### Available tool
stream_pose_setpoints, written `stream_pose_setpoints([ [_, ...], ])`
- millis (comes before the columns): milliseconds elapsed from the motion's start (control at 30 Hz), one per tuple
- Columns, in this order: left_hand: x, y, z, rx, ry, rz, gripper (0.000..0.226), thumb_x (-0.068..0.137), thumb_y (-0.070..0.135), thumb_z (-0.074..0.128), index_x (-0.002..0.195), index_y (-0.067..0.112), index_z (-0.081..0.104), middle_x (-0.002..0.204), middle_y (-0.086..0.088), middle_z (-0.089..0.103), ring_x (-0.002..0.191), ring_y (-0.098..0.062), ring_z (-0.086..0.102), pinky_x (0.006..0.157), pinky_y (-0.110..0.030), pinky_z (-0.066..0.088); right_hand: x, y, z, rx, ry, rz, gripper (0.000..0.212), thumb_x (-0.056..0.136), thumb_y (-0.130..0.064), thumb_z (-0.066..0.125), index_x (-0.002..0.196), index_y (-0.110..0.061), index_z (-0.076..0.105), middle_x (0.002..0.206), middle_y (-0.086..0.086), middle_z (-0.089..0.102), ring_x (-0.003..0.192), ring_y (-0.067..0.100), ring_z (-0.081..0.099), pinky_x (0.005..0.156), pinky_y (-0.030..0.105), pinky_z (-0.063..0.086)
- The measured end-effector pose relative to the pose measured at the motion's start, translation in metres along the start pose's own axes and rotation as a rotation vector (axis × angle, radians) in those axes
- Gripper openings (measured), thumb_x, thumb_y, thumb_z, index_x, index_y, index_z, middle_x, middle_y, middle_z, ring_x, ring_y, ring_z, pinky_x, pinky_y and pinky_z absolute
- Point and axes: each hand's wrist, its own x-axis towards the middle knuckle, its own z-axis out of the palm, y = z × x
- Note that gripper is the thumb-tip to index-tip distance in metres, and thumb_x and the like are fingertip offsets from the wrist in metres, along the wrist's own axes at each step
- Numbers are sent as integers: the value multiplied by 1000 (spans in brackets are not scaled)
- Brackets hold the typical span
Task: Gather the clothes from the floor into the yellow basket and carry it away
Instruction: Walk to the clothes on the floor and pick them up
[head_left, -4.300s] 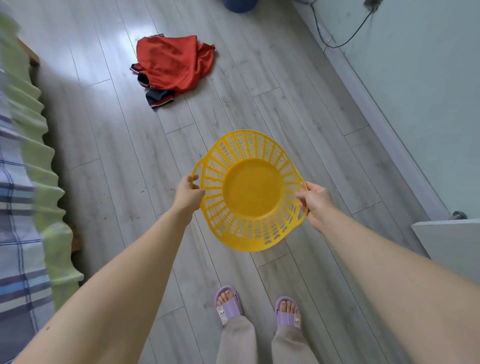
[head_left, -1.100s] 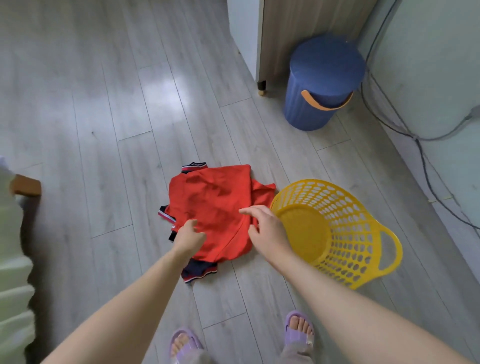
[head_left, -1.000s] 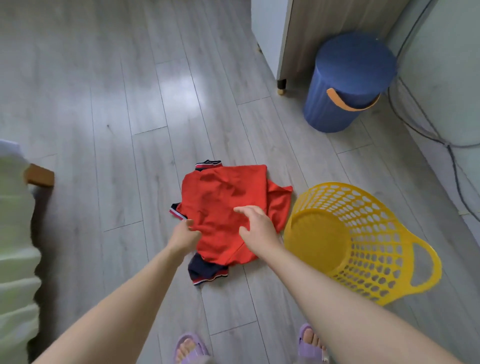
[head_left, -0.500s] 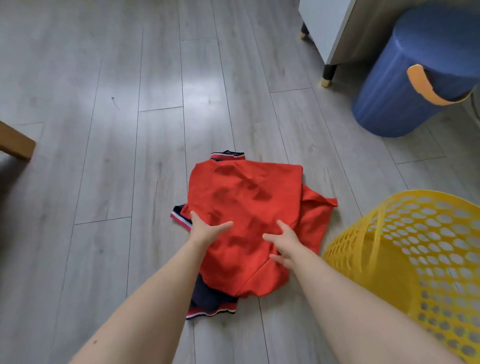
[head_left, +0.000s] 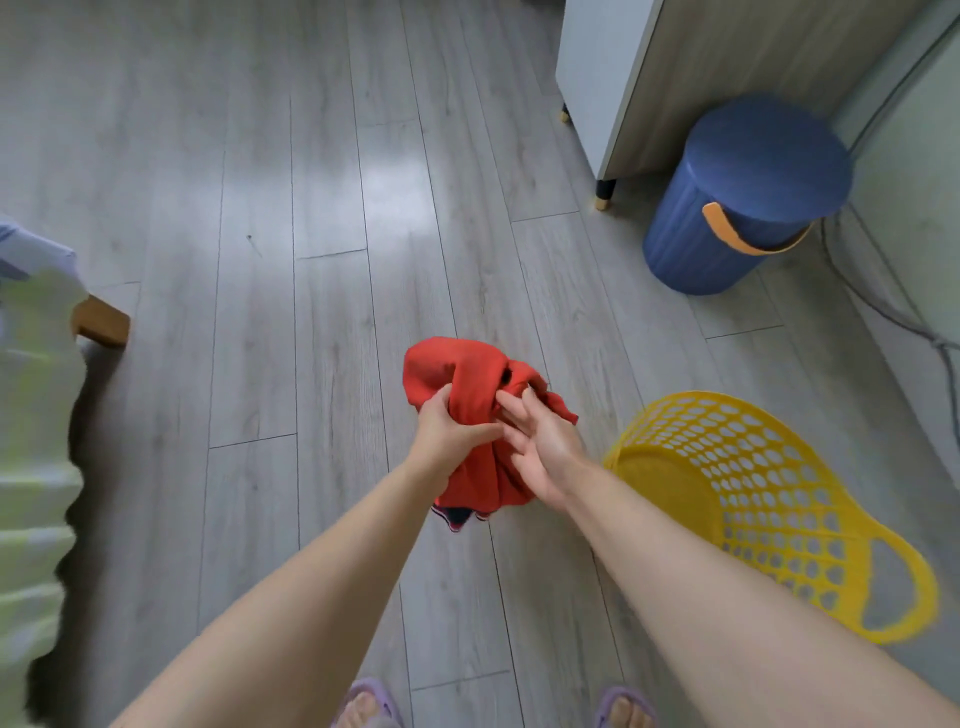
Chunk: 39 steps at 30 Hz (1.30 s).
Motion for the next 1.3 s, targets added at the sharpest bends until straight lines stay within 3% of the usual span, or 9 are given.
stream_pose_setpoints([
  [67, -24, 35, -6, 123, 13, 69, 55, 60, 16, 85, 109, 11, 61, 105, -9, 65, 98, -21, 61, 90, -30, 52, -40, -23, 9, -97, -35, -57, 40, 99, -30, 37, 128, -12, 58, 138, 2, 54, 109, 5, 59, 94, 15, 31],
  [167, -64, 86, -10, 202, 6, 186, 41, 61, 13, 83, 92, 24, 59, 83, 12, 63, 77, -5, 60, 64, -3, 45, -99, -50, 13, -331, -20, -208, 32, 96, -18, 45, 122, -9, 63, 132, 8, 60, 114, 8, 61, 98, 17, 44],
  [300, -119, 151, -6, 364, 25, 298, 36, 59, 17, 71, 94, 14, 63, 82, -3, 69, 77, -21, 63, 69, -29, 50, -178, -87, 7, -474, -1, -342, 36, 97, -14, 44, 126, -3, 61, 131, 6, 62, 121, 10, 57, 104, 19, 42],
  [433, -172, 205, 11, 424, -83, 390, 40, 54, 24, 62, 92, 13, 62, 74, 1, 66, 70, -17, 61, 62, -14, 46, -252, -122, -13, -439, 17, -361, 36, 97, -17, 42, 114, -1, 68, 116, 5, 71, 101, -4, 66, 86, 7, 46],
  [600, -206, 236, 59, 439, -206, 419, 39, 52, 20, 61, 88, 5, 60, 79, -20, 65, 66, -30, 56, 64, -44, 48, -304, -144, -55, -327, 75, -327, 38, 97, -23, 39, 94, -13, 76, 95, -2, 78, 98, 6, 71, 82, 12, 50],
  [833, -197, 215, 152, 381, -283, 294, 28, 53, 18, 61, 77, 6, 53, 64, 1, 49, 57, -16, 44, 55, -35, 39, -298, -129, -129, -103, 238, -276, 40, 98, -26, 36, 98, -12, 74, 107, 9, 73, 102, 15, 68, 91, 21, 48],
  [1000, -177, 163, 206, 366, -354, 137, 36, 68, 23, 73, 99, 10, 58, 82, 4, 59, 78, -15, 55, 64, -24, 44, -274, -111, -175, -64, 308, -162, 30, 93, -32, 46, 103, -20, 71, 103, -6, 71, 94, 1, 66, 82, 13, 47],
  [1167, -152, 111, 223, 458, -385, -46, 56, 78, 11, 68, 132, 14, 51, 130, -7, 57, 99, -12, 49, 89, -27, 45, -251, -88, -215, -177, 400, -25, 27, 92, -31, 51, 108, -18, 68, 100, -10, 67, 90, 2, 59, 68, 6, 40],
  [1300, -127, 90, 213, 643, -253, -51, 45, 81, 6, 62, 126, 10, 57, 129, -14, 57, 96, -22, 58, 81, -30, 49, -233, -71, -244, -369, 562, -17, 36, 93, -19, 50, 125, -7, 61, 133, 8, 60, 121, 19, 55, 99, 22, 37],
])
